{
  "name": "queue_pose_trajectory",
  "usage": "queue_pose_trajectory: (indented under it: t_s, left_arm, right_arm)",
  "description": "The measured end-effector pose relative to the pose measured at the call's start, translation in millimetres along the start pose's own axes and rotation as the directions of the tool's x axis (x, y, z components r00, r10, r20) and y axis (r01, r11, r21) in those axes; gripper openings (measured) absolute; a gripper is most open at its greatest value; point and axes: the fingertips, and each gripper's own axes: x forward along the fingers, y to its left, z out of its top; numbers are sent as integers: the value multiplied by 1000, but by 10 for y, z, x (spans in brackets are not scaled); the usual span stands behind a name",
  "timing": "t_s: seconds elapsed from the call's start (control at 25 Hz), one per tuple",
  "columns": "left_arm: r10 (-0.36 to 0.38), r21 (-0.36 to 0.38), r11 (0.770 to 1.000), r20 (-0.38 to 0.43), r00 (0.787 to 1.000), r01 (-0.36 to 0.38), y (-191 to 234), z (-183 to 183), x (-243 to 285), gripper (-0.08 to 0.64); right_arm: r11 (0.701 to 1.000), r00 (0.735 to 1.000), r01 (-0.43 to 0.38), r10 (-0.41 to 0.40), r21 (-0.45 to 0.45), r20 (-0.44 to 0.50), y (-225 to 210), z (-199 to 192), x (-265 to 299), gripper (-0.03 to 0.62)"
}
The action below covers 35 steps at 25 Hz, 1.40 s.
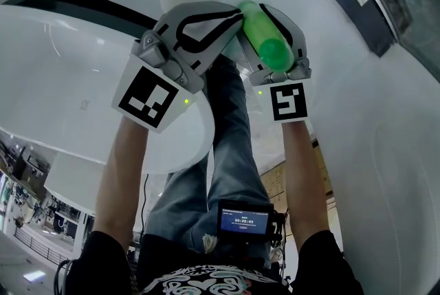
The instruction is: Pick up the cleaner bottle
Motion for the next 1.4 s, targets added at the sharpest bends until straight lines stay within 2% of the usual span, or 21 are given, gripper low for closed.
queue_pose_trajectory:
  t_s: [0.12,0.32,0.44,0.6,0.68,0.8,0.92,1.0,1.12,1.16,1.28,1.4]
  left_arm:
    - [0,-3,1000,-5,1000,0,-8,-13,17,21]
    - [7,-9,1000,-3,1000,-7,-11,-21,50,21]
    - [20,-3,1000,-6,1000,-20,18,-25,42,21]
    - [39,7,999,-21,999,-39,51,-65,44,21]
    - [40,12,999,-29,999,-40,52,-79,55,21]
    - [40,14,999,-33,999,-39,41,-101,66,21]
    - [48,15,999,-35,998,-48,66,-124,68,21]
    - [54,14,998,-37,998,-53,94,-126,61,21]
    - [58,11,998,-39,998,-58,116,-118,52,21]
    - [58,10,998,-39,998,-58,116,-117,50,21]
    - [58,11,998,-43,997,-58,110,-123,52,21]
    - [59,9,998,-40,997,-58,101,-120,58,21]
  right_arm:
    - [993,999,-5,1,118,32,-79,36,6,207]
    - [969,999,-31,25,243,27,-285,-75,-50,207]
    - [930,998,-31,6,366,68,-435,-84,-75,207]
    - [872,993,-53,-4,486,117,-574,-95,-85,207]
    - [822,988,-70,-20,565,151,-670,-88,-89,207]
    - [721,978,-85,-73,688,198,-863,-114,-107,207]
    - [625,968,-108,-111,773,225,-1001,-167,-115,206]
    - [585,965,-113,-128,803,229,-1053,-189,-129,206]
    - [561,965,-92,-155,822,214,-1120,-231,-183,204]
    - [541,962,-95,-165,836,216,-1134,-245,-197,204]
    - [447,947,-132,-209,885,246,-1164,-274,-210,201]
    - [389,927,-182,-240,903,290,-1179,-244,-217,201]
